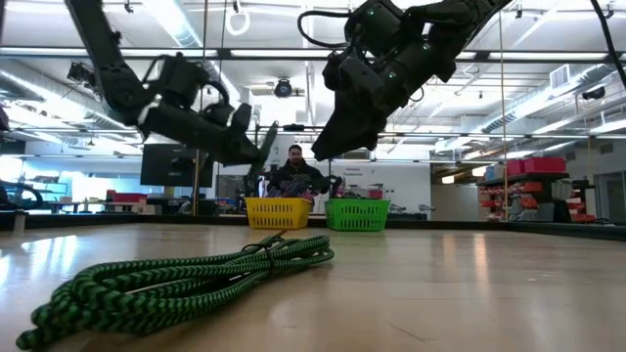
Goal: Pick & Place USB Port
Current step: Put the green charger cable into the yellow bin
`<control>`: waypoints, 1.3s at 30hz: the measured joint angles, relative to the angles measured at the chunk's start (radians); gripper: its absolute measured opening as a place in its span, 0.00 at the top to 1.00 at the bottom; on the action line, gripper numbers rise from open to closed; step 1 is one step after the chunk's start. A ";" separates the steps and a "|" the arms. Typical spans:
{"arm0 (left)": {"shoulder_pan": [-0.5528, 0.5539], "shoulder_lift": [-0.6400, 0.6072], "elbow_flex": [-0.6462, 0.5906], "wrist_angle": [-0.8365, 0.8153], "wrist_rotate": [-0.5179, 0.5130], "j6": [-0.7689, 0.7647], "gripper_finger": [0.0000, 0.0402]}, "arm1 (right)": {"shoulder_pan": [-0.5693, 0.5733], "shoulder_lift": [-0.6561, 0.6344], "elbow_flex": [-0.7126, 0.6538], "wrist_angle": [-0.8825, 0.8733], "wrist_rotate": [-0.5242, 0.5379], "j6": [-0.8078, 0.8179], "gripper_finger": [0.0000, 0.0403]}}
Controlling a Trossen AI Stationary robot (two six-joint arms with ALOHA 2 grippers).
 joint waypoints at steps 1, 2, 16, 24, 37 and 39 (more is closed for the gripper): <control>0.008 0.028 0.009 0.017 0.006 -0.001 0.94 | 0.004 0.000 0.000 0.001 0.000 0.000 0.68; 0.016 0.051 0.017 0.033 0.015 -0.005 0.94 | 0.008 0.000 0.000 0.002 0.000 0.000 0.68; 0.039 0.254 0.151 0.072 0.054 -0.051 0.94 | 0.051 0.000 0.000 0.041 0.002 -0.010 0.68; 0.040 0.291 0.151 0.019 -0.020 -0.020 0.94 | 0.051 0.000 0.000 0.042 0.002 -0.013 0.68; 0.040 0.310 0.151 0.000 -0.047 -0.033 0.81 | 0.051 0.000 0.000 0.042 0.002 -0.013 0.68; 0.040 0.310 0.151 0.001 -0.050 -0.036 0.74 | 0.051 0.000 0.000 0.042 0.003 -0.013 0.68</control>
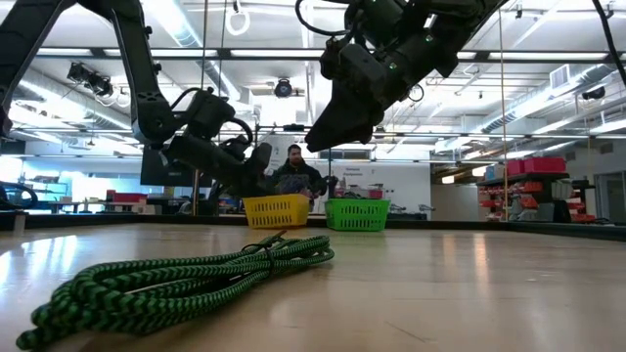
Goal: Pick & Place USB Port
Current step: Put the green charger cable into the yellow bin
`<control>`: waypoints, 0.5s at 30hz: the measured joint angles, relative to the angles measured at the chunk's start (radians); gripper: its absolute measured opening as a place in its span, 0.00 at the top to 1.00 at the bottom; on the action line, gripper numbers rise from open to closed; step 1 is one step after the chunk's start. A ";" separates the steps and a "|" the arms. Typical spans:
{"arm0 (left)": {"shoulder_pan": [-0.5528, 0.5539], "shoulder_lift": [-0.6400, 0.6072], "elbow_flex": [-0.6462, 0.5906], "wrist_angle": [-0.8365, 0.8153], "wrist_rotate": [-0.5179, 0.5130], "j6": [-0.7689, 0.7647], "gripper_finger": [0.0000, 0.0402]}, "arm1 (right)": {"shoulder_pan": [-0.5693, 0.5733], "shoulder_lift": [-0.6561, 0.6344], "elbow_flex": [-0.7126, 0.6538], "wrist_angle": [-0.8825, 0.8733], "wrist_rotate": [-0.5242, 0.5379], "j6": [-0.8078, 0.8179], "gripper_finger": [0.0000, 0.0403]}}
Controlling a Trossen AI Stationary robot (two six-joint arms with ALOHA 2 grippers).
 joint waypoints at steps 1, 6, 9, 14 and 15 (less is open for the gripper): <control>0.000 0.000 0.000 0.003 0.000 -0.001 0.71 | 0.000 0.000 0.000 0.000 0.000 0.000 0.68; -0.001 0.001 0.000 0.035 0.000 -0.005 0.61 | 0.000 0.000 0.000 0.000 0.000 -0.004 0.68; -0.005 0.001 0.000 0.071 0.000 -0.011 0.59 | 0.000 0.000 0.000 0.000 0.000 -0.005 0.68; -0.014 0.001 0.000 0.150 0.031 -0.012 0.59 | 0.000 0.000 0.000 0.001 0.000 -0.005 0.68; -0.014 -0.001 0.000 0.160 0.060 -0.020 0.59 | 0.000 0.000 0.000 0.001 0.000 -0.005 0.68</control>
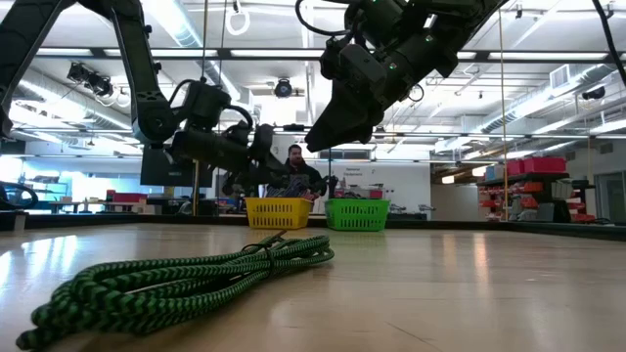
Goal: Pick & Place USB Port
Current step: Put the green charger cable into the yellow bin
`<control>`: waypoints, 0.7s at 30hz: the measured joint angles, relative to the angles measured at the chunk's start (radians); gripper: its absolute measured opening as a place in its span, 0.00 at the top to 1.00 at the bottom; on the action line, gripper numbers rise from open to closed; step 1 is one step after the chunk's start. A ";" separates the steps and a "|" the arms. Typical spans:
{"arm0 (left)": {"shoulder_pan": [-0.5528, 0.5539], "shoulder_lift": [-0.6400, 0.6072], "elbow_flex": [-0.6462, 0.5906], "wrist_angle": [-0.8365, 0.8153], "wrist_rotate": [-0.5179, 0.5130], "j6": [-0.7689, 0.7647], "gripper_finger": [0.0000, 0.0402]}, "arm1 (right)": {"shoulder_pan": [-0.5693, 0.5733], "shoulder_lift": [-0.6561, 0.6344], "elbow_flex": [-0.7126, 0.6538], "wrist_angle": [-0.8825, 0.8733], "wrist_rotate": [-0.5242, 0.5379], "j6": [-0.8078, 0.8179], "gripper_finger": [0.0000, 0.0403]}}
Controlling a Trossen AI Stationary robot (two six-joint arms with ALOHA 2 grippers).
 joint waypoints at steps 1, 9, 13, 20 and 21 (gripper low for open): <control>0.000 -0.003 0.000 0.008 0.033 -0.011 0.59 | 0.000 0.000 0.000 0.000 0.000 0.000 0.68; -0.051 -0.054 0.000 0.030 0.542 -0.153 0.60 | 0.000 0.000 0.000 -0.030 0.060 -0.008 0.68; -0.155 -0.061 0.000 0.016 0.602 -0.159 0.60 | -0.001 0.000 0.000 -0.051 0.078 0.003 0.68; -0.358 -0.061 -0.001 -0.093 0.559 -0.187 0.60 | 0.003 0.000 0.000 -0.195 0.098 0.046 0.68; -0.392 -0.061 -0.001 -0.116 0.540 -0.191 0.60 | 0.003 0.000 0.000 -0.225 0.119 0.047 0.68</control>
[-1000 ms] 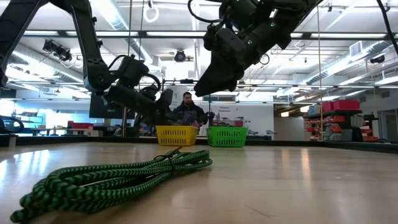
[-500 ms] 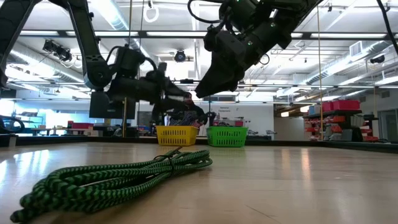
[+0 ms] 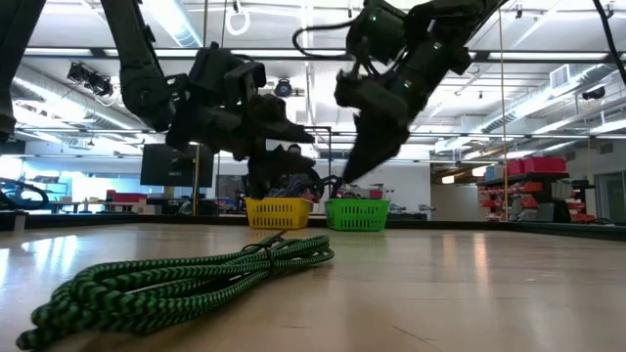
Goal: Pick & Place USB Port
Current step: Put the green charger cable into the yellow bin
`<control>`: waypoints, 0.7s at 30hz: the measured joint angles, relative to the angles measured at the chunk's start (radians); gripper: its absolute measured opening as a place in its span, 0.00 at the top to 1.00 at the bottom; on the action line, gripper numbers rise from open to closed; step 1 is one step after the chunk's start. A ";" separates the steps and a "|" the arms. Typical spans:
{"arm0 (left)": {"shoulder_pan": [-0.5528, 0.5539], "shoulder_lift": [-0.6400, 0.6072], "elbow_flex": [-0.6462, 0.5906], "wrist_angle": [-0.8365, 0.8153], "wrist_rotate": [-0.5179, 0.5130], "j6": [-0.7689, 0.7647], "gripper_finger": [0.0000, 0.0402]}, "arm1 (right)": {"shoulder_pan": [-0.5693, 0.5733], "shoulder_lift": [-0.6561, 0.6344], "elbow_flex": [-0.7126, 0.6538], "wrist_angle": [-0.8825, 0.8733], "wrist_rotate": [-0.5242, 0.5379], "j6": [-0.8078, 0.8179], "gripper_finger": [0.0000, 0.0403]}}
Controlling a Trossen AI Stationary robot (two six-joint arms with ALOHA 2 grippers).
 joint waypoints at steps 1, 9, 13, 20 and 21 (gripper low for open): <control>-0.033 0.000 0.000 -0.027 -0.025 -0.003 0.60 | 0.000 0.000 0.000 -0.029 0.025 0.000 0.68; -0.299 0.000 0.000 -0.155 -0.259 -0.149 0.60 | 0.000 0.000 0.000 -0.126 0.180 0.022 0.68; -0.426 0.000 0.000 -0.232 -0.386 -0.282 0.61 | -0.002 0.000 0.000 -0.115 0.187 0.018 0.68; -0.605 0.000 0.090 -0.499 -0.554 -0.483 0.69 | -0.002 0.000 0.000 -0.070 0.188 0.006 0.68; -0.623 0.001 0.121 -0.554 -0.557 -0.486 0.70 | -0.002 0.000 0.000 -0.069 0.188 -0.001 0.68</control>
